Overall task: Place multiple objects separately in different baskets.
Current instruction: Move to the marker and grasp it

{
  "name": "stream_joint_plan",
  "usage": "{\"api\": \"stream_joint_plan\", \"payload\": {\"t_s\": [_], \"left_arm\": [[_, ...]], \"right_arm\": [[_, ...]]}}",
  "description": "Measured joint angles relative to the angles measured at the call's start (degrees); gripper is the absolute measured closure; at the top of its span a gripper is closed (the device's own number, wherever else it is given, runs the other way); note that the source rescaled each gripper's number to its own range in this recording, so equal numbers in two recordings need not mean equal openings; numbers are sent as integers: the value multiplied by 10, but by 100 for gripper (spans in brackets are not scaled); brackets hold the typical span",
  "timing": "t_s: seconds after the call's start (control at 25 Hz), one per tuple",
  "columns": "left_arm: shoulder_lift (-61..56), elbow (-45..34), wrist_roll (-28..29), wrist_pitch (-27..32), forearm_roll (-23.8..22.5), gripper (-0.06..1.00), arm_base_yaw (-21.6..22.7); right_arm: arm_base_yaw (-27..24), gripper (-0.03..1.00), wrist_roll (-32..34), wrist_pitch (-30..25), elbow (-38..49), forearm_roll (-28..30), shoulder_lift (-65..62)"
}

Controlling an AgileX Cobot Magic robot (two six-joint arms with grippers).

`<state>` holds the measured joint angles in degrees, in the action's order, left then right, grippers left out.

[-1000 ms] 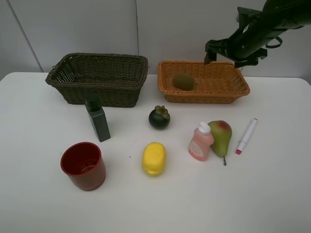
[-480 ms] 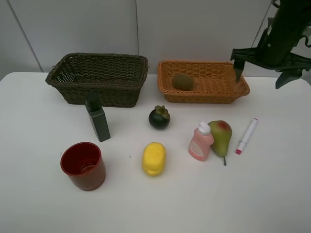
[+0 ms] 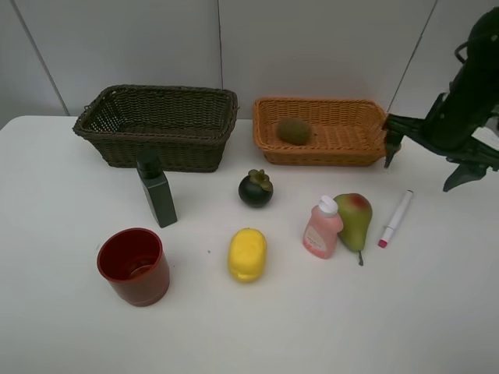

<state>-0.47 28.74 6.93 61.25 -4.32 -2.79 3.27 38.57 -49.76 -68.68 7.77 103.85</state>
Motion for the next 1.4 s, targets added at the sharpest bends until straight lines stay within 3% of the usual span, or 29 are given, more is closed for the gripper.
{"api": "stream_joint_plan", "payload": {"t_s": [0.36, 0.72, 1.4], "left_arm": [[0, 0, 0, 0, 0, 1, 0], [0, 0, 0, 0, 0, 1, 0], [0, 0, 0, 0, 0, 1, 0]], "right_arm": [[-11, 3, 1, 95, 77, -21, 4], [-11, 7, 1, 109, 79, -25, 77], [-11, 8, 0, 132, 79, -29, 93]]}}
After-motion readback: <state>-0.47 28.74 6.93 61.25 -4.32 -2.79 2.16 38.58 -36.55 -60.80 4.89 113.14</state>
